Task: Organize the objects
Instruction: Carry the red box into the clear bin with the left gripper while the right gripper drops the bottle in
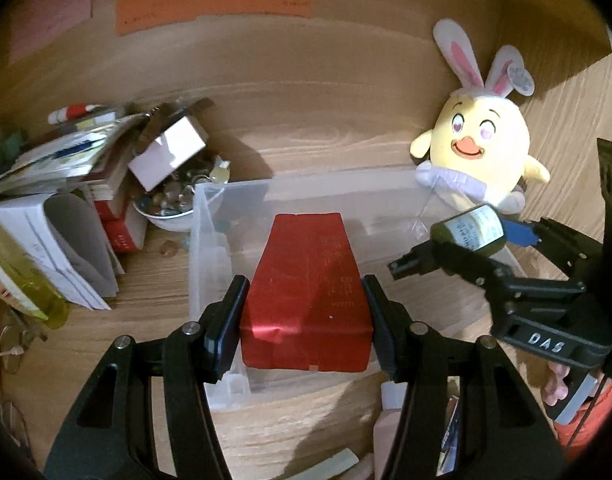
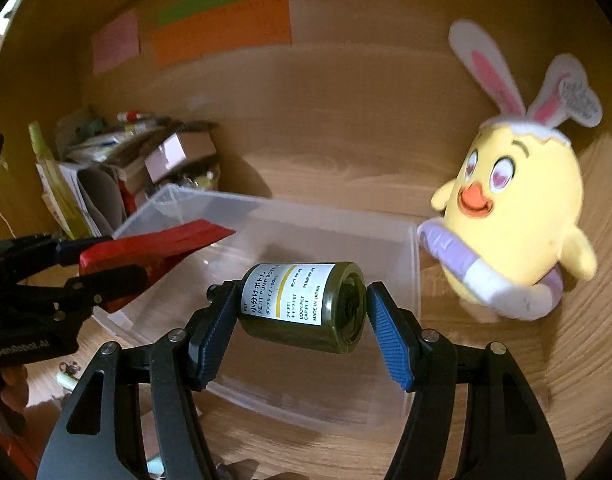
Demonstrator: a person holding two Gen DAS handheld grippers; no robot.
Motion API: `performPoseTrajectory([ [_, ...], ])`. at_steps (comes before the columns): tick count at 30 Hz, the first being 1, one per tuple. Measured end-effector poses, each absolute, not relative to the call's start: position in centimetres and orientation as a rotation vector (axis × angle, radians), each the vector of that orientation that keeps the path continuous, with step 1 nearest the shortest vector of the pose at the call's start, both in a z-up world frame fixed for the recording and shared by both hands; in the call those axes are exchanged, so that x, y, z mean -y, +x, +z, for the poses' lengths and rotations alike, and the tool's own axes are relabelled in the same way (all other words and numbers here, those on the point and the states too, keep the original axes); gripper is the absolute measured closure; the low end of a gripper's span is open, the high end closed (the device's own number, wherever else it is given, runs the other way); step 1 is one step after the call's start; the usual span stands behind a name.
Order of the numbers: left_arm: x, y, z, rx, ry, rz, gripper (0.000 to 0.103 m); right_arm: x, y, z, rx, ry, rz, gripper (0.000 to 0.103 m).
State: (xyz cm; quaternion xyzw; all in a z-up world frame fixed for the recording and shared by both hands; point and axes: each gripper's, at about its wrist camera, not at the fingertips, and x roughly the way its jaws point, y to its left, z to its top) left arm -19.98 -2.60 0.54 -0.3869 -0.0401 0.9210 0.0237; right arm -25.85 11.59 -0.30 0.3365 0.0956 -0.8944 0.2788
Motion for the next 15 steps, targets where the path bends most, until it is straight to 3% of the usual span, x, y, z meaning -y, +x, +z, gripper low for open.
performPoseTrajectory([
  [15, 2.3, -23.2, -1.7, 0.07, -1.324, 2.773, 0.047, -9.8, -27.1, -2.7, -0.337, 0.984, -2.354, 0.041],
])
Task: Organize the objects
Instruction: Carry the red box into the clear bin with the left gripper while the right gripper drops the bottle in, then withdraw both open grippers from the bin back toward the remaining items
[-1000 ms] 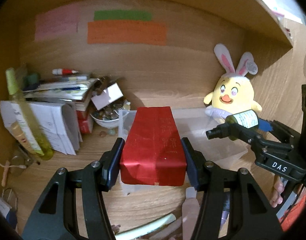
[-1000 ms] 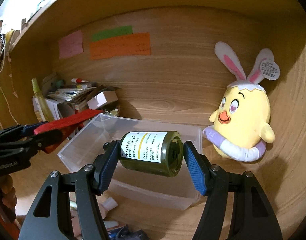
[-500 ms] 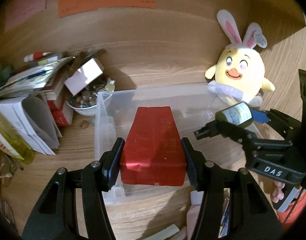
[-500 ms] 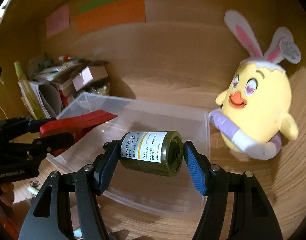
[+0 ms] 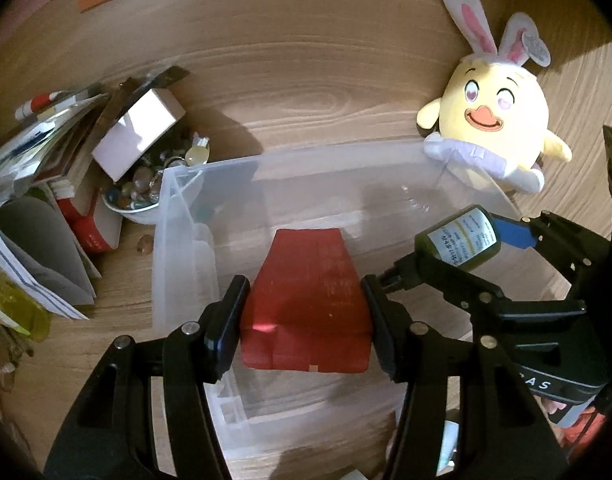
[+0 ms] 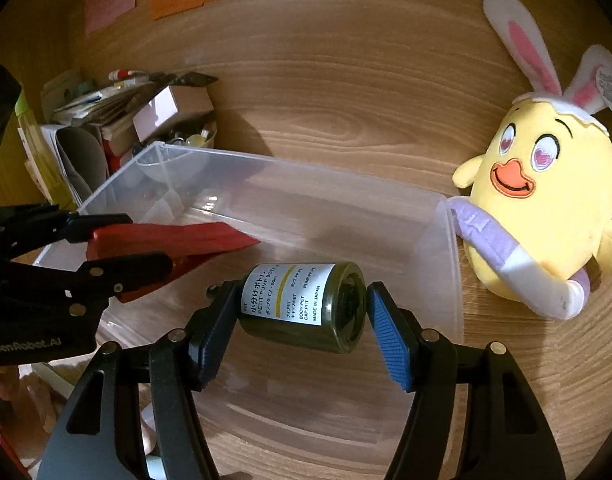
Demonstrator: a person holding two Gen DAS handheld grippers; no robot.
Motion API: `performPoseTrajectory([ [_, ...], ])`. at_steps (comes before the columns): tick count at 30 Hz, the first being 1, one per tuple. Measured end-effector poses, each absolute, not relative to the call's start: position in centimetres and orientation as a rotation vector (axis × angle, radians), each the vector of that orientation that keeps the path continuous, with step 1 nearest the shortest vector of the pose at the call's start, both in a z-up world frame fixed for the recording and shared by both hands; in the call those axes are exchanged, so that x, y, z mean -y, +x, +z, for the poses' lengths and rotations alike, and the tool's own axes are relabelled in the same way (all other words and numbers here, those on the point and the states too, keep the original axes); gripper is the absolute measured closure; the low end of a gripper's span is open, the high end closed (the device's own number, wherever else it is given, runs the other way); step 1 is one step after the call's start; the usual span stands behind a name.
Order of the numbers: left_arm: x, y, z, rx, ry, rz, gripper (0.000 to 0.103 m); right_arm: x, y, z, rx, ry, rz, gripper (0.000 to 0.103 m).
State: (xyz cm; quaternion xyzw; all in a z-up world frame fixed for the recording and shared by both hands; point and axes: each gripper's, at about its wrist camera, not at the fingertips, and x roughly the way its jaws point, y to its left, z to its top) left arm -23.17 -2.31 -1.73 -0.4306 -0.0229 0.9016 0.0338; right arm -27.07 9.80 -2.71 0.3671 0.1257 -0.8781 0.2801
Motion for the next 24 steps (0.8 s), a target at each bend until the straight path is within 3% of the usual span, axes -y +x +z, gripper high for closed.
performPoseTrajectory([
  [9, 2.1, -23.4, -1.8, 0.052, -1.343, 2.751, 0.044, -9.8, -27.3, -3.0, -0.317, 1.013, -2.338, 0.039],
  [11, 2.2, -23.3, -1.6, 0.072, -1.341, 2.744, 0.037, -9.9, -27.3, -2.9, -0.328, 1.011, -2.352, 0.035],
  [16, 2.1, -22.5, -0.7, 0.052, -1.306, 2.775, 0.034, -10.1, -26.9, -2.6, -0.328, 1.008, -2.348, 0.031],
  [21, 1.8, -21.2, 0.6, 0.037, -1.253, 2.814, 0.024, -10.9, -25.8, -1.5, -0.331, 0.977, -2.369, 0.03],
  [24, 1.7, -20.2, 1.5, 0.032, -1.215, 2.84, 0.016, -11.5, -24.9, -0.5, -0.322, 0.942, -2.398, 0.022],
])
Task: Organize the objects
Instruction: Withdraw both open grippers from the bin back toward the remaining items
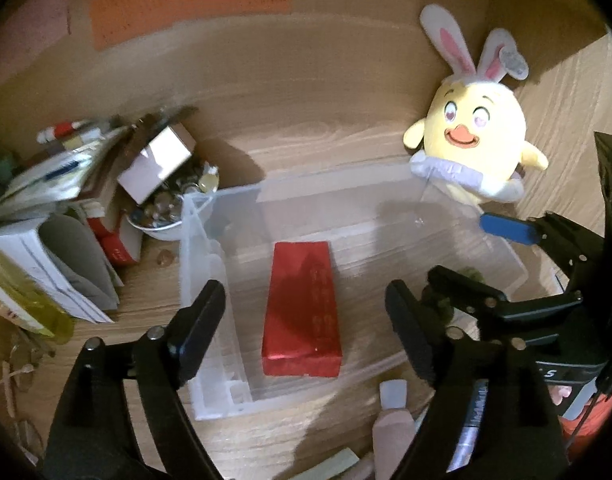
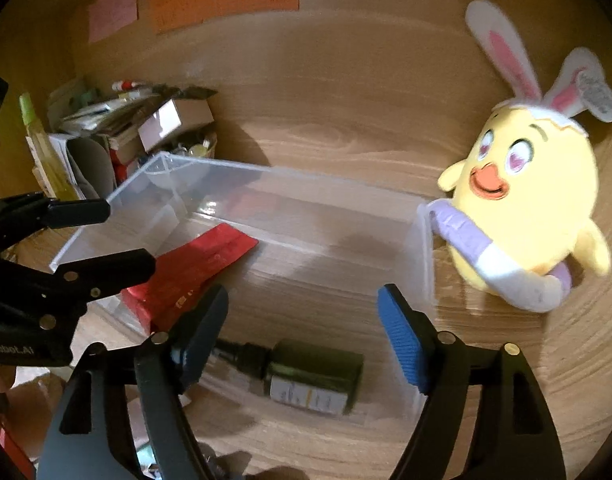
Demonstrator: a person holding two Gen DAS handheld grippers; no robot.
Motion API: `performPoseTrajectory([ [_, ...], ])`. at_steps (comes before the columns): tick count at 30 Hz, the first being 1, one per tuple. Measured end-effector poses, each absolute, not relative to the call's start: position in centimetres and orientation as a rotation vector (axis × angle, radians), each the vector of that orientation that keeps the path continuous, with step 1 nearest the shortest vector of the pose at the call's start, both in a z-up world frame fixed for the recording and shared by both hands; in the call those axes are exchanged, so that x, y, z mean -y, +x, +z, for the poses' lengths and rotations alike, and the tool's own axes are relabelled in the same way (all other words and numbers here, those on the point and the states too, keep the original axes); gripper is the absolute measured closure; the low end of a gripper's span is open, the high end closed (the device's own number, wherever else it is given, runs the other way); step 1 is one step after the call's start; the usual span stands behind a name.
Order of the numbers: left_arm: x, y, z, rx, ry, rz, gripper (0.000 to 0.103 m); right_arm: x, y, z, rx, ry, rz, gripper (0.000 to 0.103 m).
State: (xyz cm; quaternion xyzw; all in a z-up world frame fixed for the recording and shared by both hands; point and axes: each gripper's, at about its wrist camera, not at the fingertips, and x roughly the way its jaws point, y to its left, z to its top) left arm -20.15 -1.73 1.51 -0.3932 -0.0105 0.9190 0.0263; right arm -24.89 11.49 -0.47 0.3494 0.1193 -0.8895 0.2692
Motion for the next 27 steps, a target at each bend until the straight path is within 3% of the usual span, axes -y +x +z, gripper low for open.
performPoseTrajectory([
  [5, 1.7, -17.9, 3.0, 0.037, -1.146, 2.891, 0.007, -12.8, -23.1, 1.1, -0.317, 0.886, -2.437, 0.019],
  [27, 2.7, -9.0, 1.4, 0.065, -1.169, 2.927, 0.006, -17.7, -14.6, 1.0, -0.231, 0.847, -2.419, 0.018],
])
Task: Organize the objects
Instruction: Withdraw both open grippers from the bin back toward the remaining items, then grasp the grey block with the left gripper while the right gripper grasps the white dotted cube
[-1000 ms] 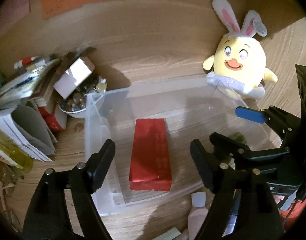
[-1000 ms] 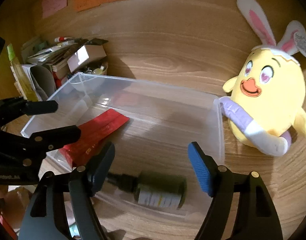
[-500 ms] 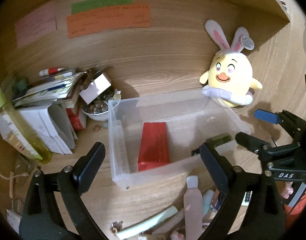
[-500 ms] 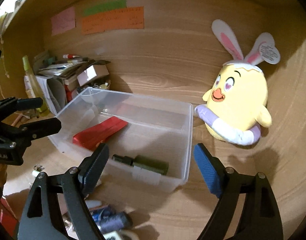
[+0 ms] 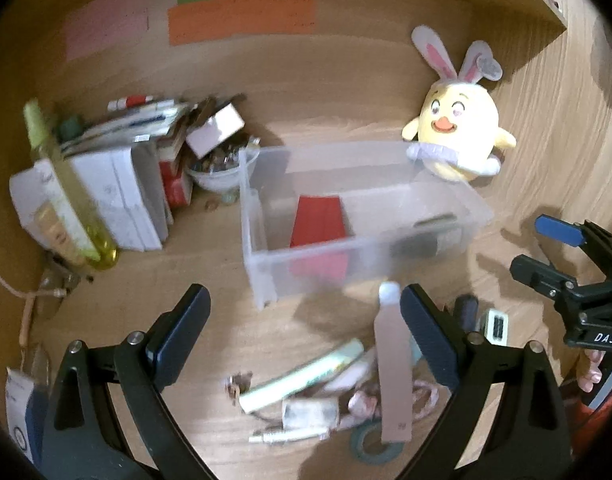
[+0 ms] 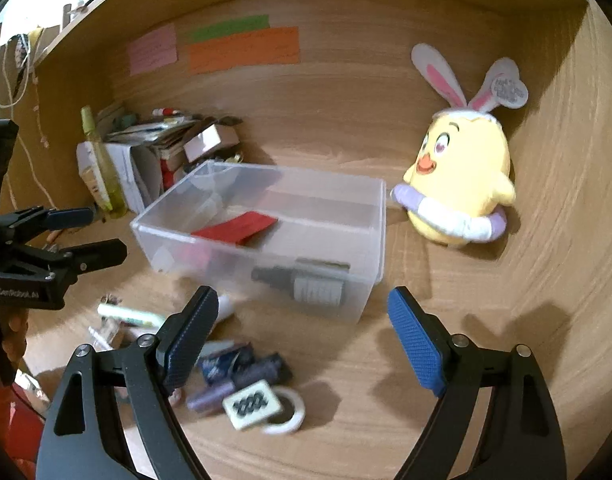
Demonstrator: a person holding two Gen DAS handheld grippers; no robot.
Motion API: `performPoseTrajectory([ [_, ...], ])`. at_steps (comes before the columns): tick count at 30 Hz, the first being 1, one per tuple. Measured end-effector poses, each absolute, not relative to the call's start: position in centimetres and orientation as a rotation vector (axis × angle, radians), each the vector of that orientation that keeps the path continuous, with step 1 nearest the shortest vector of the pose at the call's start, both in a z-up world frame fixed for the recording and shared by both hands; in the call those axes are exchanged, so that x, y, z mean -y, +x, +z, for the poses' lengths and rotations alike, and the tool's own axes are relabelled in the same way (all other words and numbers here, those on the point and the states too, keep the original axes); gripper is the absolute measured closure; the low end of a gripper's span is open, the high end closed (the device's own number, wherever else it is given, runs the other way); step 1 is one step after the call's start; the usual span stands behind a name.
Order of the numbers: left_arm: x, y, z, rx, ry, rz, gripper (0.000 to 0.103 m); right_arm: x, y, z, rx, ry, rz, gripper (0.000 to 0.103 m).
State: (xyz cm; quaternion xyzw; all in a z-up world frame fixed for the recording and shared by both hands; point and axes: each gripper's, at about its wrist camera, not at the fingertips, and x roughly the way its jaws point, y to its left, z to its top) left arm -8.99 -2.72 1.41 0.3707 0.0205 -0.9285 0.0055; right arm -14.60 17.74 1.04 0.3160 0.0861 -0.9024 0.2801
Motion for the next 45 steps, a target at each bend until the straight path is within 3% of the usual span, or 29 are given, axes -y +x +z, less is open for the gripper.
performPoseTrajectory([
  [19, 3.6, -4.1, -3.8, -0.158, 1.282, -2.847, 0.006, -20.0, -12.1, -2.5, -0.12, 0.989, -2.409, 0.018],
  [20, 3.5, -4.0, -3.8, -0.164, 1.28, -2.851, 0.008, -20.1, -12.0, -2.8, -0.11, 0.997, -2.4, 0.018],
  [24, 3.5, -3.8, -4.3, -0.198, 1.304, -2.865, 0.029, -20.0, -11.5, -3.6, -0.104, 1.01, -2.383, 0.018],
  [30, 3.3, -3.9, -5.0, -0.224, 1.33, -2.88, 0.035, -19.1, -11.0, -3.9, -0.141, 0.987, -2.363, 0.019],
  [45, 3.7, -4.4, -6.5, -0.308, 1.385, -2.876, 0.063, -17.1, -11.7, -4.9, -0.225, 0.984, -2.324, 0.063],
])
